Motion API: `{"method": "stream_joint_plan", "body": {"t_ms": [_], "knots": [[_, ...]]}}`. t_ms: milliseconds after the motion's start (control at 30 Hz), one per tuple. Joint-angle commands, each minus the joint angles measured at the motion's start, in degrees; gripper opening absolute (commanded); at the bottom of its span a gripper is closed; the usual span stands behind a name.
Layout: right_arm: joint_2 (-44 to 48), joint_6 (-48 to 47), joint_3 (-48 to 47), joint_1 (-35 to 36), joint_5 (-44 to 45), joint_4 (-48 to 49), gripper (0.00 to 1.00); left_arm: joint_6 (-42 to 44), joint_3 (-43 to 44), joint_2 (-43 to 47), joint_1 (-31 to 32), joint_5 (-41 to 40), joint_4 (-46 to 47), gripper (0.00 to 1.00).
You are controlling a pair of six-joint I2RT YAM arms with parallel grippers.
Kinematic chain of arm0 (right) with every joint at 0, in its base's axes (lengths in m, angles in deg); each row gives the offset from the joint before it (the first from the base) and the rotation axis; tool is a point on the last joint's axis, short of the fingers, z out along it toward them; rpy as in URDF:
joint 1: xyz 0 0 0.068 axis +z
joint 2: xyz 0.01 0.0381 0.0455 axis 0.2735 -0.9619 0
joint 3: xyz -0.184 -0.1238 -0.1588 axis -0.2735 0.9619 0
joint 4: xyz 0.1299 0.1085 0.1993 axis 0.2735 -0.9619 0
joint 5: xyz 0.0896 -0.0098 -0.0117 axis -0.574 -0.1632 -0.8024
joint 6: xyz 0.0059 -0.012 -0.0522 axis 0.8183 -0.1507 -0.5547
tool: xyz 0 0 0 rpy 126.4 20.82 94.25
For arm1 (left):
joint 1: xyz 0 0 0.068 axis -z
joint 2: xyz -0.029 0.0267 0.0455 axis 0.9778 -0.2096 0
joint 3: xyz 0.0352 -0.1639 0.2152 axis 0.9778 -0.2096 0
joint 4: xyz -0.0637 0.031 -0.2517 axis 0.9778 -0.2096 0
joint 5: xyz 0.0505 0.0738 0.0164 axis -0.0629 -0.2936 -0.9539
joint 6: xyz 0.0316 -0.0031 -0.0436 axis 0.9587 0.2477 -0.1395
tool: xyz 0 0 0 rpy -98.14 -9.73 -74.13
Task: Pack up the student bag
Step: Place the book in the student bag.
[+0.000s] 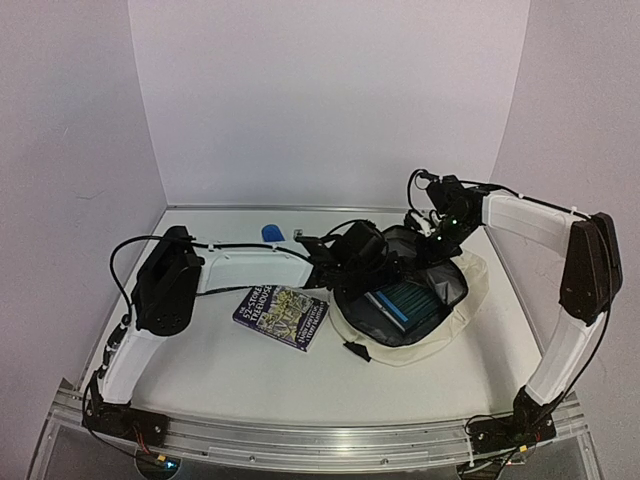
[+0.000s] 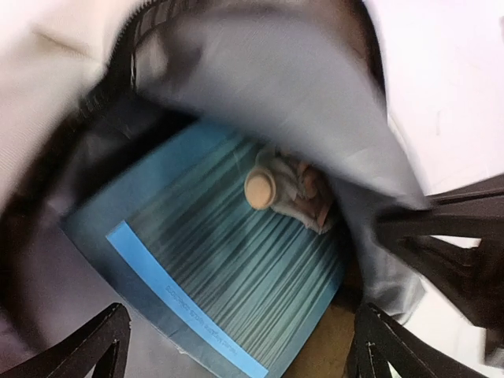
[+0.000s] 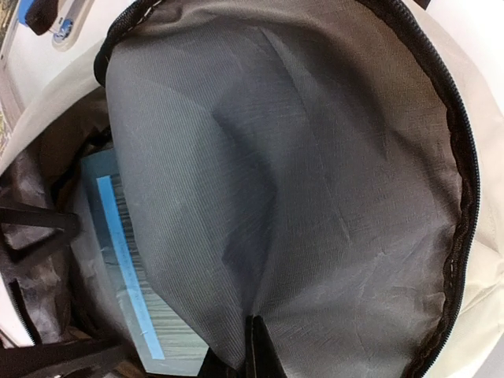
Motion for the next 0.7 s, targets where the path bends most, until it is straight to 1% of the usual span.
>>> {"method": "stream_joint_plan", "body": {"t_ms": [0, 67, 133, 200, 300, 367, 400, 500, 567, 667], "knots": [[-1.8, -1.3, -0.7, 0.3, 2.1, 0.2, 0.03, 5.1, 4.6, 7.5, 0.1, -6.3, -9.3, 1.00], [-1.9, -1.4, -0.6, 0.2, 2.5, 0.2, 0.07, 5.1, 3.1, 9.0, -0.4, -6.2, -10.4, 1.00], [-1.8, -1.4, -0.7, -0.1, 3.0, 0.2, 0.14, 4.2, -1.6, 12.1, -1.5, -4.5, -9.2, 1.00], [-1.5, -1.5, -0.8, -0.5, 3.7, 0.1, 0.27, 3.3, -8.2, 16.3, -3.1, -2.5, -6.6, 1.00], [-1.0, -2.1, -0.9, -1.6, 3.6, 0.0, 0.50, 2.7, -18.3, 23.4, -5.6, -1.4, -3.8, 1.00], [-0.7, -2.4, -1.1, -2.5, 2.5, -0.2, 0.62, 2.4, -24.9, 27.7, -8.2, 0.3, -2.3, 1.00], [-0.5, -2.5, -1.3, -2.8, 1.8, -0.4, 0.67, 2.3, -28.6, 29.7, -9.4, 1.2, -1.3, 1.00], [0.6, -2.8, -2.3, -3.0, -0.8, -1.1, 0.77, 3.0, -36.0, 35.6, -12.4, 1.6, -0.3, 1.00], [1.7, -2.8, -3.4, -3.0, -3.3, -1.4, 0.84, 3.7, -39.0, 39.1, -14.0, 0.3, -1.4, 1.00], [3.6, -2.4, -4.6, -3.0, -7.8, -1.5, 0.89, 4.9, -42.6, 42.7, -16.3, 0.6, -3.0, 1.00]]}}
